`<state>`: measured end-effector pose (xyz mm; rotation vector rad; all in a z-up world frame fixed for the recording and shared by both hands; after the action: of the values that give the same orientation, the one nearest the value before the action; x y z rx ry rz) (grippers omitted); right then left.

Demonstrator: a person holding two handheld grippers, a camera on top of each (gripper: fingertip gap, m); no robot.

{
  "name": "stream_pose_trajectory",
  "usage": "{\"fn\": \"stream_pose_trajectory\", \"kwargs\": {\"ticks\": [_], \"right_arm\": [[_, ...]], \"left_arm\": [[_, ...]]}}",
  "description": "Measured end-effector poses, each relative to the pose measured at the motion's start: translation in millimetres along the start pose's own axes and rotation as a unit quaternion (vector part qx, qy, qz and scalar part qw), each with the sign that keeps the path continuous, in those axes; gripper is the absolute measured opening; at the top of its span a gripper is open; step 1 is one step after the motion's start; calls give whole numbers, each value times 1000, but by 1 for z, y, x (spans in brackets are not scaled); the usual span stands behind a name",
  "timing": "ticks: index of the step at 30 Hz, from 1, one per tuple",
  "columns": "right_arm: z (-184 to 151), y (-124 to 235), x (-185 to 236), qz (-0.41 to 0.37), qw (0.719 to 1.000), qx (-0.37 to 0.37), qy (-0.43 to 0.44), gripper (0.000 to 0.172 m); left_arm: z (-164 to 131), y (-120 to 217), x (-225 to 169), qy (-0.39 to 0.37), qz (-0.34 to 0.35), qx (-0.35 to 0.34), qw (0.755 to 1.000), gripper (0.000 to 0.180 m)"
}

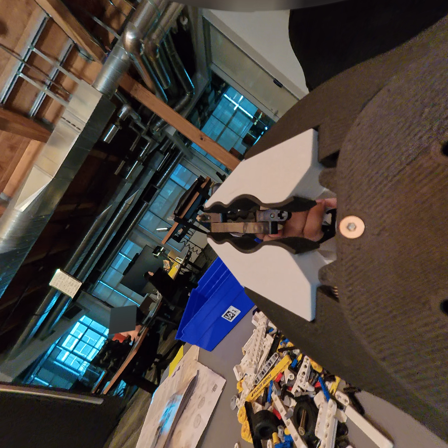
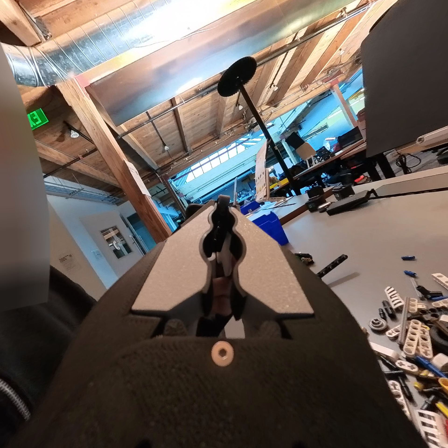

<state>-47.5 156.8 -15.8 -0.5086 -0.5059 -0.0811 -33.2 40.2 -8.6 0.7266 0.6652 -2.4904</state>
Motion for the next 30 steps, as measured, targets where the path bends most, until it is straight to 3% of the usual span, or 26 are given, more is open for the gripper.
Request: {"fn": "stream_pose_trajectory", "kwargs": {"ticks": [4, 6, 7, 9, 12, 14, 17, 21, 24, 26, 30], "right_arm": [[-5, -1, -2, -34, 998, 7, 49, 4], [-4, -1, -5, -63, 996, -14, 58, 3], [-4, 0, -7, -77, 995, -17, 64, 2], [-5, 1, -9, -96, 992, -18, 77, 3], [-11, -4, -8, -115, 989, -7, 98, 2], [-16, -8, -5, -124, 985, 8, 117, 3], [-20, -12, 0, -140, 979, 17, 147, 3], [-20, -12, 2, -138, 977, 20, 160, 5], [-20, -11, -1, -131, 981, 21, 142, 13], [-22, -12, -4, -130, 982, 32, 134, 18], [-22, -11, -4, -135, 980, 34, 141, 4]], "left_arm": [[2, 5, 6, -90, 18, 64, 994, 16], [11, 14, 7, -118, 39, 32, 992, 12], [14, 19, 6, -159, 64, 9, 985, 20], [6, 20, 1, -259, 103, 28, 960, 26], [-16, 8, -1, -391, 170, 104, 898, 32], [-17, 5, -3, -438, 210, 76, 871, 25], [-13, 6, -3, -454, 219, 62, 862, 5], [-9, 9, -2, -424, 216, 67, 877, 5], [-9, 12, 1, -450, 230, 67, 860, 5], [-11, 11, -2, -444, 217, 65, 867, 4], [-17, 9, 1, -469, 228, 78, 850, 4]]}}
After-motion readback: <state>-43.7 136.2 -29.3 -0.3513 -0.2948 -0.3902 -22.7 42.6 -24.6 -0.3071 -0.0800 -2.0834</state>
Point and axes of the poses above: each gripper's, where its closed fingertips meet, y back along the fingers, z out of its top, x = y × z across the jaws, the point moved 7 cm from there along y, back along the fingers, and after that the axes turned 3 degrees about z, right-handed, at the moved point
